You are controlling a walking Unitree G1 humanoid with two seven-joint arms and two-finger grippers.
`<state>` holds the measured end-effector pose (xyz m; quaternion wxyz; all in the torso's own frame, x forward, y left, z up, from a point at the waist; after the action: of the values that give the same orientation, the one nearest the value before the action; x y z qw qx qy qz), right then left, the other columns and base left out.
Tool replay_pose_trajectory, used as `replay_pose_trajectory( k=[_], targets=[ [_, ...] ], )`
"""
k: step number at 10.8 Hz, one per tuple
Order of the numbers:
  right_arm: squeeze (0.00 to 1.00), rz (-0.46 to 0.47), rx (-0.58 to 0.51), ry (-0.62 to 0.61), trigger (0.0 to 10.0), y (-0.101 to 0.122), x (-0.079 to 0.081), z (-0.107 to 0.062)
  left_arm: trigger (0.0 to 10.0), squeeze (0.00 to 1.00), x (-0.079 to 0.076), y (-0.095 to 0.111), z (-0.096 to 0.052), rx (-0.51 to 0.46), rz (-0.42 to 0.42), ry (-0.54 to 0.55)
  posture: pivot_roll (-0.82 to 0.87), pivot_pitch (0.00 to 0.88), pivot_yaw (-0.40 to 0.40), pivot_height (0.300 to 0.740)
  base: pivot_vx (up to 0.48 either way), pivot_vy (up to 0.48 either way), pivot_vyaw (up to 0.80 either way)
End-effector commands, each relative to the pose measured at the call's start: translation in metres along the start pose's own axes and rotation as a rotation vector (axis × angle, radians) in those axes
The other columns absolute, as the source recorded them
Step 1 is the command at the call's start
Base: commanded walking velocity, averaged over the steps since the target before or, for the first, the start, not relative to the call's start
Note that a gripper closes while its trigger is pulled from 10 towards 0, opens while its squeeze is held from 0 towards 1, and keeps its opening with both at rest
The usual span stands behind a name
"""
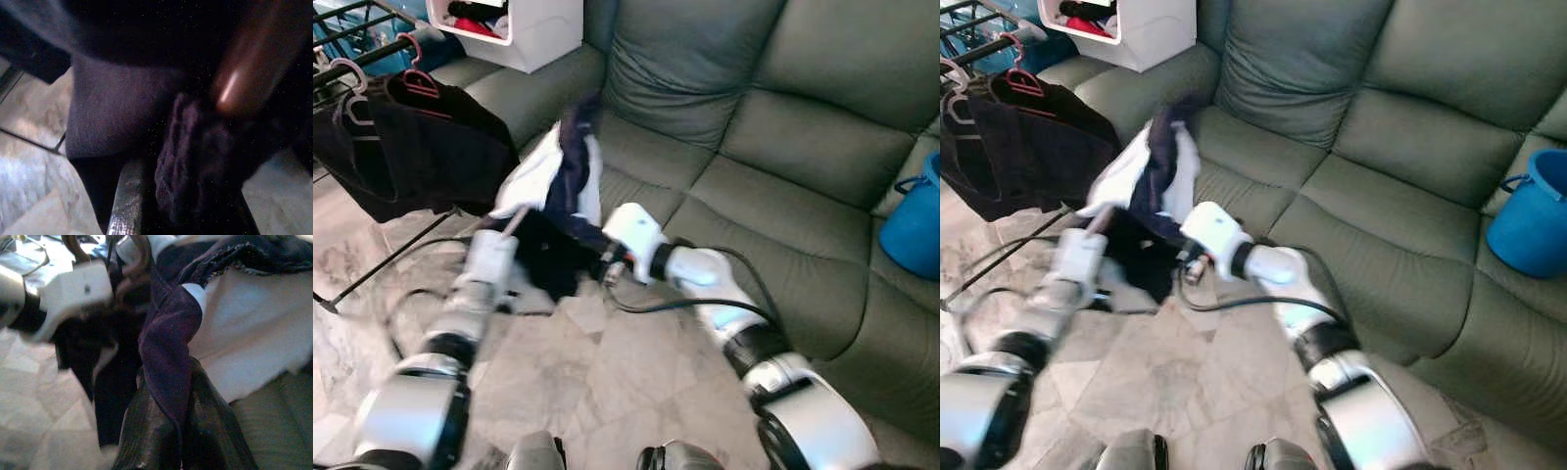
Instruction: Hang hanger
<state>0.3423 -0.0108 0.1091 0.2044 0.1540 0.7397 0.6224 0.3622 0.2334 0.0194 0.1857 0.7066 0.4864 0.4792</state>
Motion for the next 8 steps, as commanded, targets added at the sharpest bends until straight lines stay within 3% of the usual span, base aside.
replay_pose_trajectory(
  k=[1,2,3,5,6,7,8],
  targets=[
    [0.00,0.003,0.044,0.056,0.0,-0.010,0.009,-0.008,0.0,0.00,0.021,0.002,0.001,0.013,-0.068,0.064,-0.07,0.000,-0.053,0.740,0.000,0.000,0.00],
    [0.00,0.020,0.093,0.092,0.0,-0.025,0.020,-0.017,0.0,0.00,0.026,0.002,0.002,0.010,-0.076,0.070,-0.07,0.000,-0.053,0.740,0.000,0.000,0.00],
    [0.00,-0.029,0.221,0.002,0.0,-0.056,0.014,-0.033,0.0,0.00,0.028,0.005,0.002,-0.001,-0.081,0.060,-0.07,0.000,-0.054,0.740,0.000,0.000,0.00],
    [0.00,0.010,0.364,-0.302,0.1,-0.097,-0.013,-0.062,0.0,0.00,0.025,0.010,0.002,-0.042,-0.065,0.001,-0.07,0.000,-0.052,0.740,0.000,0.000,0.00],
    [0.00,0.083,0.383,-0.405,1.6,-0.105,-0.022,-0.076,0.0,0.00,0.022,0.009,0.001,-0.055,-0.054,-0.038,-0.07,0.000,-0.048,0.740,0.000,0.000,0.00],
    [0.00,-0.060,0.393,-0.472,10.0,-0.100,-0.037,-0.085,0.0,0.00,0.016,0.010,0.000,-0.072,-0.041,-0.085,-0.06,0.000,-0.046,0.740,0.000,0.000,0.00],
    [0.00,-0.023,0.328,-0.664,10.0,-0.084,-0.075,-0.098,0.0,0.00,0.004,0.013,-0.001,-0.103,0.010,-0.165,-0.07,0.000,-0.042,0.740,0.000,0.000,0.00]
  ],
)
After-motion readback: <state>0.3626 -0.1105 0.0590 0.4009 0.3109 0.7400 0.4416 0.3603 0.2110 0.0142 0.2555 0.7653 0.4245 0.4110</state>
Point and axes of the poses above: a point about 5 cm out from each wrist's last joint towards the gripper, its own z axis pointing out of the wrist towards the gripper, its own y axis along the axis of the wrist's last joint, x = y × z, the point moved 4 cm from there along z, pointing out of the wrist towards the gripper, and after that the axes turned 10 degrees about z, right-handed, at the moved point
